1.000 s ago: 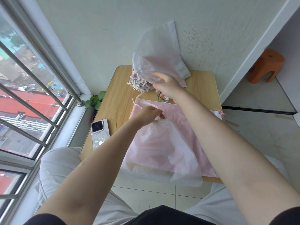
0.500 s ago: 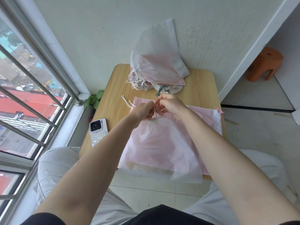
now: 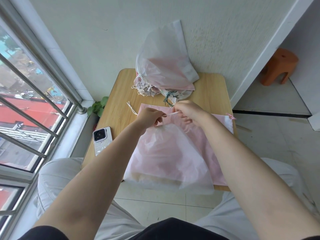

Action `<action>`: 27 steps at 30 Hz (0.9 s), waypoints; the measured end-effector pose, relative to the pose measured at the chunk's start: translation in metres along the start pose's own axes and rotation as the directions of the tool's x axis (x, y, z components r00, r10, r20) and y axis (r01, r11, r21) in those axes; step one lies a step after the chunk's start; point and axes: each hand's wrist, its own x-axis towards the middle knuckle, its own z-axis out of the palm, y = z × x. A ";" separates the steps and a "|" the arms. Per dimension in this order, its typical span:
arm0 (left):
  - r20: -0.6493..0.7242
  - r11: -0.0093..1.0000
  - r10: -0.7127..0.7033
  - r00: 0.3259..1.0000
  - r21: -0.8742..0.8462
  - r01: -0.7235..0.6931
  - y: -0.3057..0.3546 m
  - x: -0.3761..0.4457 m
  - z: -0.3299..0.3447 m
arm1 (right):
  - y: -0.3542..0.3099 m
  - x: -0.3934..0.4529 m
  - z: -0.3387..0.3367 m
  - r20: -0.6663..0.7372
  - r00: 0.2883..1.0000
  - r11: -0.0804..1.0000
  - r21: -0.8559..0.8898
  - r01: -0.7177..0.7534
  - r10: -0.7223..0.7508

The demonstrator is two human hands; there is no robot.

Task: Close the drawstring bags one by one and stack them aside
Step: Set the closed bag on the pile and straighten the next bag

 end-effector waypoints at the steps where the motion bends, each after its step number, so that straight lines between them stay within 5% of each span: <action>1: -0.015 1.000 0.005 1.000 -0.021 -0.006 -0.001 0.001 0.000 | -0.001 -0.001 -0.006 -0.057 0.998 0.998 -0.057 -0.020 0.017; 5: -0.015 1.000 0.016 1.000 -0.025 -0.016 -0.004 0.003 0.000 | -0.003 -0.001 -0.019 -0.028 0.998 0.906 -0.417 -0.067 0.061; 8: 0.036 0.999 0.045 0.998 0.013 -0.045 -0.001 0.001 0.002 | -0.010 -0.003 -0.006 0.118 0.982 0.938 -0.331 -0.099 0.145; 11: 0.071 0.998 0.060 0.996 0.030 -0.062 0.002 -0.002 0.002 | -0.014 -0.006 0.005 0.169 0.982 0.941 -0.337 -0.019 0.080; 18: 0.026 0.998 0.001 1.000 -0.066 0.001 -0.001 0.000 -0.007 | -0.014 -0.008 0.007 0.123 0.990 0.907 -0.406 0.107 -0.062; 27: 0.133 0.986 0.020 0.991 -0.167 0.002 -0.002 -0.002 -0.014 | -0.015 -0.013 0.021 0.128 0.991 0.910 -0.406 0.080 -0.030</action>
